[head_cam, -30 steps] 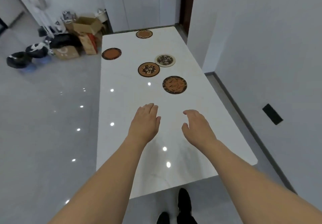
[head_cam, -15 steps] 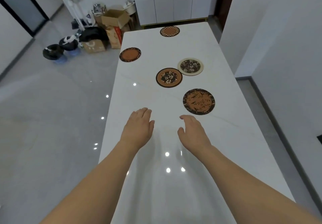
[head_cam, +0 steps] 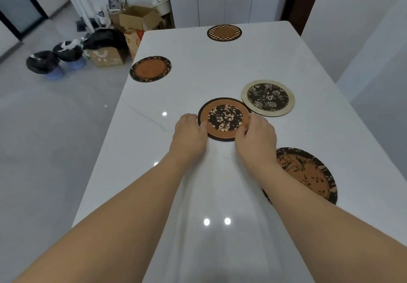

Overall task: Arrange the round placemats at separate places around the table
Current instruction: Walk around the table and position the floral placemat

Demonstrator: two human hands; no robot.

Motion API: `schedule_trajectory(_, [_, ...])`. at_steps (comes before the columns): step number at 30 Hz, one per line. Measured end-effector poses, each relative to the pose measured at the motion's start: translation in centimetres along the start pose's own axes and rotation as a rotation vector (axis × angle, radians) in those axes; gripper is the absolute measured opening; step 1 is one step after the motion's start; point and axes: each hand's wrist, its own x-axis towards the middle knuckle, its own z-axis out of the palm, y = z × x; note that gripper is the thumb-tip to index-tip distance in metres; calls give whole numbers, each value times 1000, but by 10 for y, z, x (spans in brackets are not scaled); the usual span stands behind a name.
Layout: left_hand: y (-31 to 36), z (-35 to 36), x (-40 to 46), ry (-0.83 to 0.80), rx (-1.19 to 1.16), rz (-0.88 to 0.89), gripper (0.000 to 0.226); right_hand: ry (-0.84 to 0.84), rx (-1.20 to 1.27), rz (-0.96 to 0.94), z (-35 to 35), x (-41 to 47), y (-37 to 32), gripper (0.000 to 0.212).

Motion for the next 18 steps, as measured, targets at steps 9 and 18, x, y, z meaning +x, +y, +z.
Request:
schedule_trajectory(9, [-6, 48, 26, 251, 343, 1, 65, 131, -288, -109, 41, 29, 22, 38])
schedule_trajectory(18, [-1, 36, 24, 243, 107, 36, 30, 73, -162, -91, 34, 31, 19, 37])
